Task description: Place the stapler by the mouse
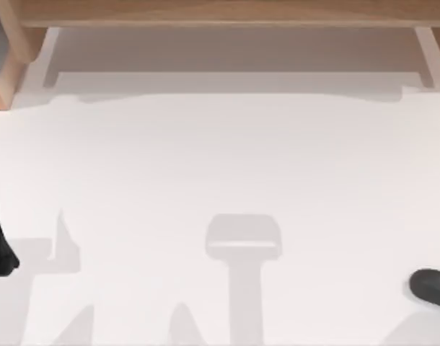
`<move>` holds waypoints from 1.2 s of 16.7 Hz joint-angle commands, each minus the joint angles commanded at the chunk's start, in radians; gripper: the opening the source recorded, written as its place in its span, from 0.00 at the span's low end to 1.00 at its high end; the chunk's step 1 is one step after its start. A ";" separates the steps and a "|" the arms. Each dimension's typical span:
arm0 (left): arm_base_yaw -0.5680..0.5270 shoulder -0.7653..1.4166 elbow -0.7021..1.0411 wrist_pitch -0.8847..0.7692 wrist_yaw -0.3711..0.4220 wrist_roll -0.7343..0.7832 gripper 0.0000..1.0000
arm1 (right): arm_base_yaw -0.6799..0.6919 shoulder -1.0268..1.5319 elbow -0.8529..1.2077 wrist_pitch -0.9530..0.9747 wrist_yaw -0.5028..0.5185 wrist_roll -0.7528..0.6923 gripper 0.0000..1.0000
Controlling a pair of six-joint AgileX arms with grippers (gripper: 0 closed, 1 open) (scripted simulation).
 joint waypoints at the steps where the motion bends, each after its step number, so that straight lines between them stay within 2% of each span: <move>1: 0.000 0.000 0.000 0.000 0.000 0.000 1.00 | 0.000 -0.002 0.003 -0.004 0.000 0.000 0.00; 8: 0.000 0.000 0.000 0.000 0.000 0.000 1.00 | -0.001 -0.062 0.063 -0.131 0.000 -0.002 0.00; 14: 0.000 0.000 0.000 0.000 0.000 0.000 1.00 | 0.002 -0.071 0.077 -0.129 -0.001 0.011 0.00; 17: 0.000 0.000 0.000 0.000 0.000 0.000 1.00 | 0.024 -0.073 0.148 -0.104 0.000 0.105 0.00; 20: 0.000 0.000 0.000 0.000 0.000 0.000 1.00 | 0.073 -0.037 0.227 -0.080 -0.001 0.288 0.00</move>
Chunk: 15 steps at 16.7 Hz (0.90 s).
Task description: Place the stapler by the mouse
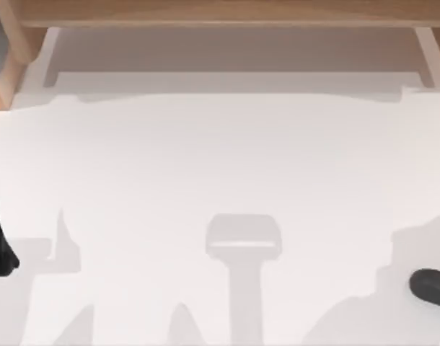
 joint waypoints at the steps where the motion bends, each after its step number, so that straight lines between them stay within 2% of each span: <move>1: 0.000 0.000 0.000 0.000 0.000 0.000 1.00 | 0.022 0.021 0.021 0.003 -0.002 0.075 0.00; 10: 0.000 0.000 0.000 0.000 0.000 0.000 1.00 | 0.309 0.215 0.136 0.010 -0.059 0.798 0.00; 15: 0.000 0.000 0.000 0.000 0.000 0.000 1.00 | 0.454 0.232 0.171 0.081 -0.069 1.042 0.00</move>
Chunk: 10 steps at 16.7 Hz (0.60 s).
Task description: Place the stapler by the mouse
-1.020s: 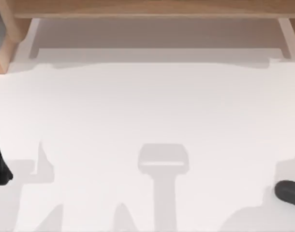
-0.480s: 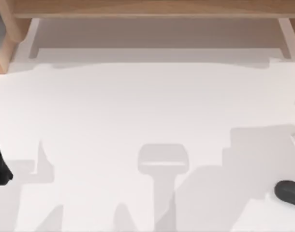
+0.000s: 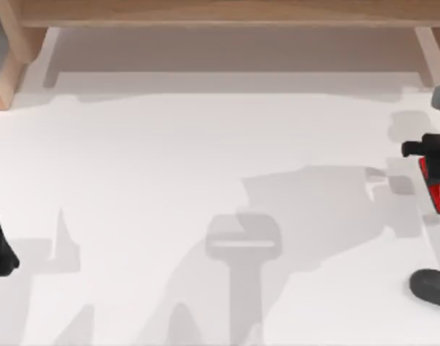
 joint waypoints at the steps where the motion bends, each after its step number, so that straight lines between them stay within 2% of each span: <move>1: 0.000 0.000 0.000 0.000 0.000 0.000 1.00 | 0.017 -0.004 0.003 0.013 0.001 0.022 0.00; 10: 0.000 0.000 0.000 0.000 0.000 0.000 1.00 | 0.024 -0.003 0.005 0.028 -0.004 0.038 0.00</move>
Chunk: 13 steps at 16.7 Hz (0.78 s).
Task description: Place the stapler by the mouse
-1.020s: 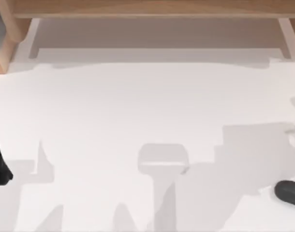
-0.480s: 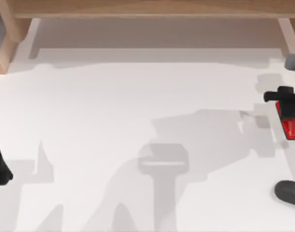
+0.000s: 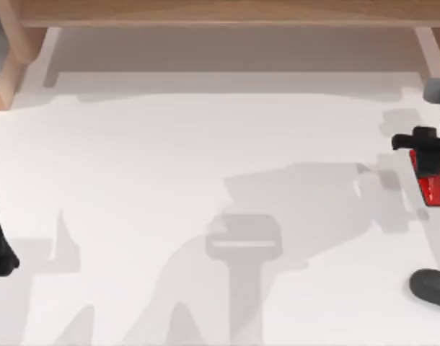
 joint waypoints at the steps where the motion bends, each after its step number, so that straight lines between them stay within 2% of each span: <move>1: 0.000 0.000 0.000 0.000 0.000 0.000 1.00 | -0.001 0.004 0.002 0.004 -0.004 -0.001 0.00; 13: 0.000 0.000 0.000 0.000 0.000 0.000 1.00 | -0.017 0.042 0.012 0.012 -0.105 0.003 0.00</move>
